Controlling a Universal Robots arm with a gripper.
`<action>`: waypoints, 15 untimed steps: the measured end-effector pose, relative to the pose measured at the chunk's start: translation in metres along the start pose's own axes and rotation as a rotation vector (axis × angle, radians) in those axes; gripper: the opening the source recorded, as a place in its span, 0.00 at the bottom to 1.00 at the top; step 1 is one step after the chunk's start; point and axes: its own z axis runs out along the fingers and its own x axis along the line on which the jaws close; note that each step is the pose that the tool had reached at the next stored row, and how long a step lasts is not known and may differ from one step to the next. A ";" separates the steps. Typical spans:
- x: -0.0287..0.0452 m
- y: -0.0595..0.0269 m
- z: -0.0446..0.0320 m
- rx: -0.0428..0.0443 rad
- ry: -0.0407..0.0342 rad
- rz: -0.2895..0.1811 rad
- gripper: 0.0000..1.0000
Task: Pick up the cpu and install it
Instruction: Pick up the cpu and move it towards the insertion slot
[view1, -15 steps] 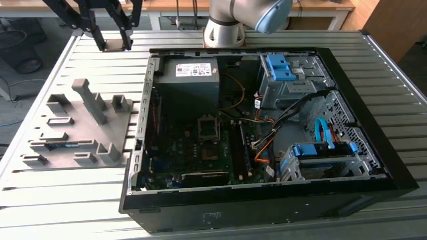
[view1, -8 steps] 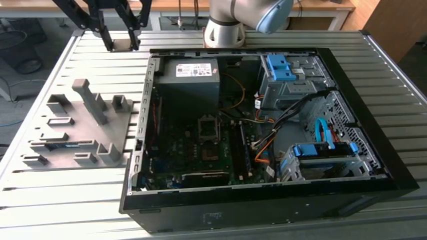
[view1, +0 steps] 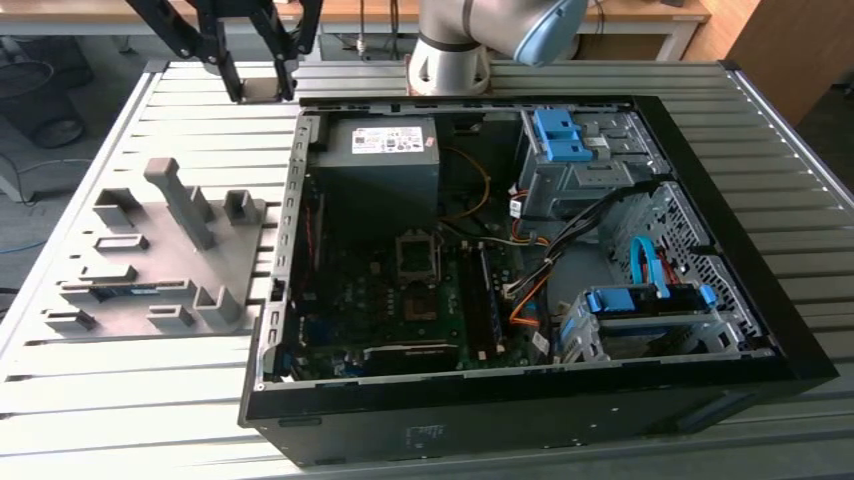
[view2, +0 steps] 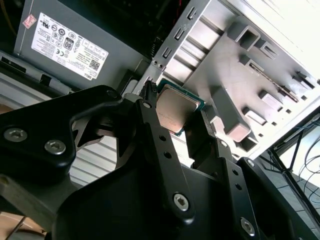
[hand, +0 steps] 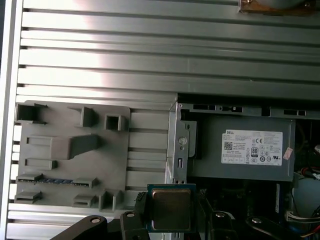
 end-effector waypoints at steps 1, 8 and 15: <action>-0.0019 -0.0001 0.0000 0.0001 0.0000 0.000 0.47; -0.0164 -0.0006 0.0001 0.0000 0.0002 0.000 0.47; -0.0286 -0.0010 0.0002 0.0000 0.0002 0.000 0.47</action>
